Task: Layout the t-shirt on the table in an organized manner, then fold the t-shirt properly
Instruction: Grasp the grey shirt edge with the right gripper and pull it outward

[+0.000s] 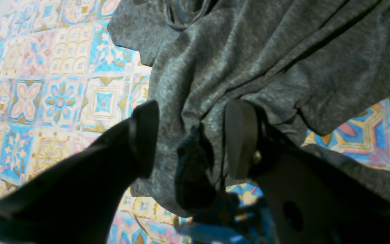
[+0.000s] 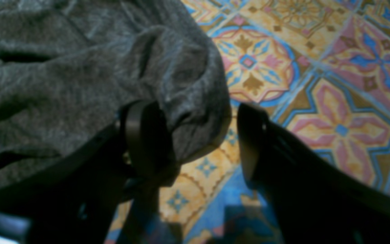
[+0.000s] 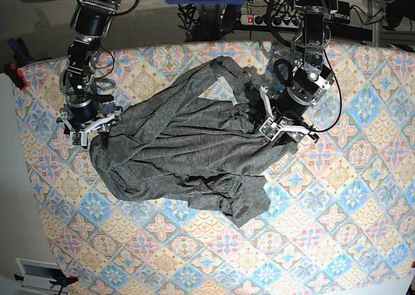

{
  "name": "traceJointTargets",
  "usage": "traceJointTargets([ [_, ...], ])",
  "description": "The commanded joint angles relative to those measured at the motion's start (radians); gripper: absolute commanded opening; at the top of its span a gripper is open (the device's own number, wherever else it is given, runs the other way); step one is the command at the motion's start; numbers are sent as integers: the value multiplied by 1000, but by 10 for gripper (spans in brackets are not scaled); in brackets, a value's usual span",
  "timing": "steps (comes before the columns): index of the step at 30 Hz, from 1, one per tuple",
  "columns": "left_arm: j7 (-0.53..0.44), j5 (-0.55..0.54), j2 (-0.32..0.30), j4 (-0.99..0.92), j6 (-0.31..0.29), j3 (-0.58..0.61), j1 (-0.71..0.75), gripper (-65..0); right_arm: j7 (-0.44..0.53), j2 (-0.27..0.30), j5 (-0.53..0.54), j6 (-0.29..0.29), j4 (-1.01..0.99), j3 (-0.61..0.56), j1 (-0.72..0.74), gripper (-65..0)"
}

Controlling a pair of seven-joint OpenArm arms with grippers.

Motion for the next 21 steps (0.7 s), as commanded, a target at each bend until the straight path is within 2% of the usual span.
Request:
traceJointTargets([
  [1,-21,-7,-4,18,5,-3,-8,-335,23,13,6,2,19,0,16,-348],
  [10,-21,-7,-4,18,5,-3,-8,-335,22,13,6,2,18,7,16,-647],
  [16,-21,-7,-1,18,5,-3,-8,-335,22,16,6,-1,27,13,2,-650],
  [21,-21,-7,2,18,5,-3,-8,-335,22,14,6,-1,61,114,-26,-650],
])
